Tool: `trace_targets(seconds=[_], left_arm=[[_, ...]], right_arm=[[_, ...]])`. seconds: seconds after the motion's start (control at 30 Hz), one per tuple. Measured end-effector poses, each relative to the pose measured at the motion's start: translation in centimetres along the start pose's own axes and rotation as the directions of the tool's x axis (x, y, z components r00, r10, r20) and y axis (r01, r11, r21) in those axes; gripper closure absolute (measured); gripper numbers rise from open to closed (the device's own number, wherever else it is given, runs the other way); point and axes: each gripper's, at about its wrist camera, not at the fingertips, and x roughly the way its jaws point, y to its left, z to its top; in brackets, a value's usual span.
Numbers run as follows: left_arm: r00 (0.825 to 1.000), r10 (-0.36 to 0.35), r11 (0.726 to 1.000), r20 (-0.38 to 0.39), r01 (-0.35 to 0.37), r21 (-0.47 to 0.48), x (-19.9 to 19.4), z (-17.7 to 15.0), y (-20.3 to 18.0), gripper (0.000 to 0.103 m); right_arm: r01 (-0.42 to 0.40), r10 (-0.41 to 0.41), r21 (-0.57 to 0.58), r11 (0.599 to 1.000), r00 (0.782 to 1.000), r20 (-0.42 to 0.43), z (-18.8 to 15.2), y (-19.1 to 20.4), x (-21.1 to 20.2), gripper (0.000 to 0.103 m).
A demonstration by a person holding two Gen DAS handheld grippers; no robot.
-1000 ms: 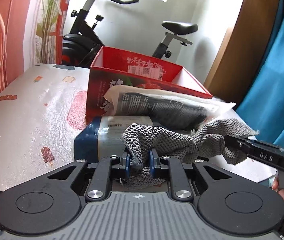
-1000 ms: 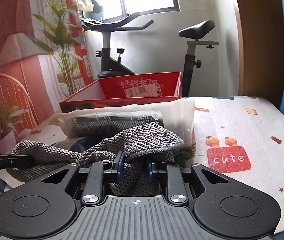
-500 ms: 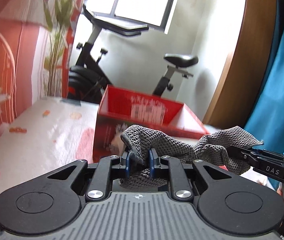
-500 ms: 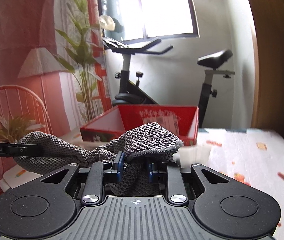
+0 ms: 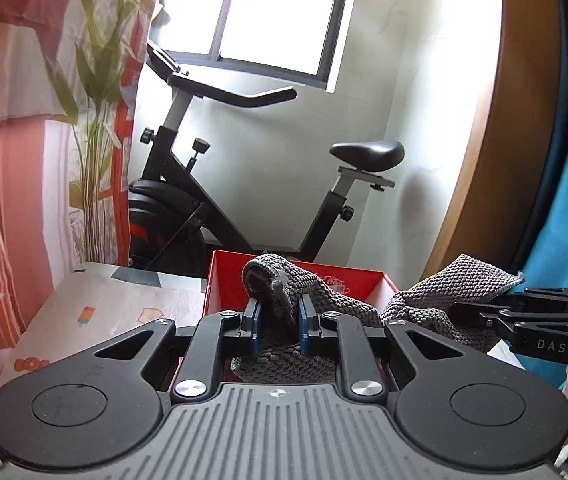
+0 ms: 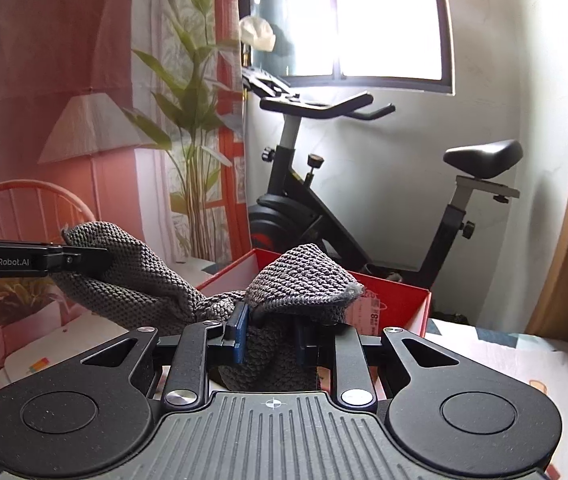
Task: Organize soft objects
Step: 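Lift the grey cloth with both grippers and lower it into the red box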
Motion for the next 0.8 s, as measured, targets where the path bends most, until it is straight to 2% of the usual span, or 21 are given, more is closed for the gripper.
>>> trace_targets(seconds=[0.2, 0.3, 0.4, 0.53, 0.63, 0.7, 0.8], left_arm=[[0.994, 0.012, 1.0, -0.109, -0.011, 0.006, 5.9, 1.3, 0.7, 0.084], [0.985, 0.01, 1.0, -0.175, -0.009, 0.007, 9.0, 1.3, 1.0, 0.084], [0.967, 0.011, 1.0, -0.256, -0.011, 0.002, 12.3, 1.7, 1.4, 0.084], [0.955, 0.011, 1.0, -0.297, -0.003, 0.026, 15.7, 2.8, 1.4, 0.084], [0.941, -0.002, 0.998, -0.338, 0.023, 0.061, 17.9, 2.9, 0.8, 0.084], [0.93, -0.011, 0.996, -0.368, 0.042, 0.076, 19.2, 2.6, 0.4, 0.084], [0.916, -0.022, 0.997, -0.401, 0.051, 0.062, 20.8, 1.9, 0.6, 0.084]], right_arm=[[0.006, -0.006, -0.002, 1.0, 0.992, -0.122, 1.7, -2.4, 6.3, 0.082], [0.014, -0.016, -0.01, 1.0, 0.982, -0.189, 1.7, -3.4, 9.4, 0.082], [0.021, -0.023, -0.01, 1.0, 0.966, -0.256, 1.7, -4.4, 12.6, 0.082], [0.017, -0.033, -0.051, 0.999, 0.947, -0.318, 2.1, -5.0, 16.4, 0.082], [-0.016, -0.021, -0.093, 0.996, 0.92, -0.391, 2.7, -5.3, 19.3, 0.082], [-0.056, -0.001, -0.112, 0.992, 0.888, -0.46, 2.7, -5.4, 21.1, 0.082], [-0.088, -0.012, -0.152, 0.984, 0.831, -0.556, 2.0, -5.2, 23.8, 0.082]])
